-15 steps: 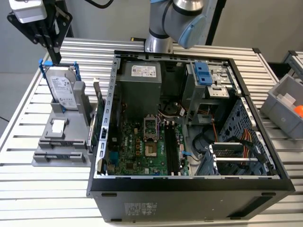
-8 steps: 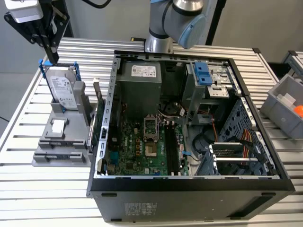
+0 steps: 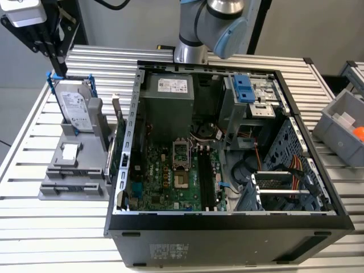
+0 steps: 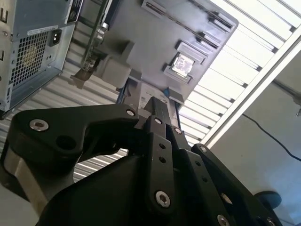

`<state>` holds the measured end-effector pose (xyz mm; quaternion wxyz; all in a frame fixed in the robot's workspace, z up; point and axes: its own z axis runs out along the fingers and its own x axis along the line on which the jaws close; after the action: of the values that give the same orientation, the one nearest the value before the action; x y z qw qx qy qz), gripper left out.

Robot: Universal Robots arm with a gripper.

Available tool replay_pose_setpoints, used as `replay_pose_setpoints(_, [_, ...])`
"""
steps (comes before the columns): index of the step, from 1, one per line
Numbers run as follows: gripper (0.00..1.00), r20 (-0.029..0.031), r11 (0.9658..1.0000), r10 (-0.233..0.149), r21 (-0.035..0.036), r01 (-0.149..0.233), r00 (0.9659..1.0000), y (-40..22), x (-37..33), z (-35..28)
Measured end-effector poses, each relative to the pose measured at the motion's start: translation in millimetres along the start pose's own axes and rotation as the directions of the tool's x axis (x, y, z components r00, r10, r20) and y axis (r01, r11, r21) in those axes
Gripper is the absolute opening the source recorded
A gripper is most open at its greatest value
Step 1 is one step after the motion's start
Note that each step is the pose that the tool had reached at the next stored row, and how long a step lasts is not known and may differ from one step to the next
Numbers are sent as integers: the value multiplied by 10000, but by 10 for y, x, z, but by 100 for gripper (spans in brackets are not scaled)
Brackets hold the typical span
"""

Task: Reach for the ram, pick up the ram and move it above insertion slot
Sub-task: 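Reach for the ram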

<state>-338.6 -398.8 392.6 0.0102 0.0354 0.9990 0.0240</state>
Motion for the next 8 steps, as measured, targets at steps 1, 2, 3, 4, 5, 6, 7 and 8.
replay_pose_setpoints(1, [0,0,10000,0,1,0,10000,-1,8,0])
replay_pose_setpoints(2, [0,0,10000,0,0,0,10000,-1,16,0])
replay_pose_setpoints(3, [0,0,10000,1,0,-1,10000,-2,25,0])
replay_pose_setpoints(4, [0,1,10000,0,0,0,10000,-2,33,0])
replay_pose_setpoints(5, [0,0,10000,0,0,0,10000,-3,42,-1])
replay_pose_setpoints(6, [0,0,10000,0,0,0,10000,-3,51,-1])
replay_pose_setpoints(7, [0,0,10000,0,0,0,10000,-4,60,-1])
replay_pose_setpoints(8, [0,0,10000,0,0,0,10000,-5,69,-1])
